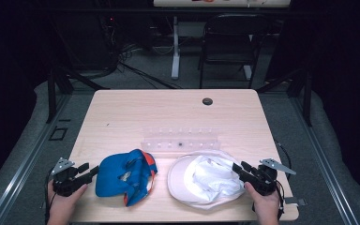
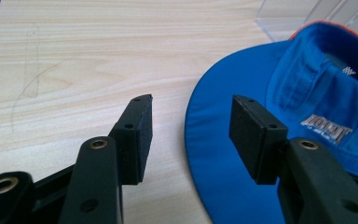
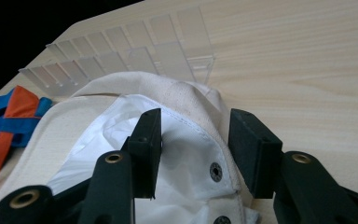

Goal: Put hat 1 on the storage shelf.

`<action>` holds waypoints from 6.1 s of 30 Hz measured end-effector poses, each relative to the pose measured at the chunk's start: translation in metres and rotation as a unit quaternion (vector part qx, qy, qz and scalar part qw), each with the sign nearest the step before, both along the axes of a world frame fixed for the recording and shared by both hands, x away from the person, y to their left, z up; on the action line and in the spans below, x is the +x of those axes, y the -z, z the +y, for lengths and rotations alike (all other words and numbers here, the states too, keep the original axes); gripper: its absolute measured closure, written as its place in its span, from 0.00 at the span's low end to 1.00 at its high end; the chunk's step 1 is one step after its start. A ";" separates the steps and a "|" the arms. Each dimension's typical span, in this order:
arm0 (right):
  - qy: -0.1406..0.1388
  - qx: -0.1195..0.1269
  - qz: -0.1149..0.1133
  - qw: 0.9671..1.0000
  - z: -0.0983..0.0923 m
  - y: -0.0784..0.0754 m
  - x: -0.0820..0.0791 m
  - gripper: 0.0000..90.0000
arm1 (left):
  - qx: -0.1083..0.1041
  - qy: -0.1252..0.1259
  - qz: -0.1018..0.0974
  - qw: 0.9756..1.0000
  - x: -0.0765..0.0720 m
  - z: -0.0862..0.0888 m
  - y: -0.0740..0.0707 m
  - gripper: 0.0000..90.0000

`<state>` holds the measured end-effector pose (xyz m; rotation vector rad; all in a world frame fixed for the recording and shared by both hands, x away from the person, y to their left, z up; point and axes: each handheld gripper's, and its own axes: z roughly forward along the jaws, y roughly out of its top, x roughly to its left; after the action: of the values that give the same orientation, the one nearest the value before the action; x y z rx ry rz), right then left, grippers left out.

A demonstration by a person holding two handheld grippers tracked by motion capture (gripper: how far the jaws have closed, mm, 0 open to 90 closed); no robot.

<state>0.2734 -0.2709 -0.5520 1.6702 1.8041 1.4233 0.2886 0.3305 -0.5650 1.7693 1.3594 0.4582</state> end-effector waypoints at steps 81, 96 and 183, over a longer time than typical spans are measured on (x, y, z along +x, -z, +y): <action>-0.047 -0.034 0.248 0.967 -0.018 -0.043 0.008 0.53 | 0.028 0.029 -0.017 0.999 -0.009 -0.020 -0.008 0.52; -0.060 -0.037 0.275 0.959 -0.006 -0.019 0.017 0.67 | 0.031 0.030 -0.014 0.999 -0.009 -0.018 -0.008 0.52; -0.162 0.217 0.317 0.909 0.026 -0.147 0.053 0.91 | 0.023 0.015 -0.025 0.999 -0.012 -0.014 -0.011 0.53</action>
<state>0.3267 -0.2448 -0.4052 2.3577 2.3170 1.6328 0.2764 0.3162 -0.5540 1.8017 1.2951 0.5158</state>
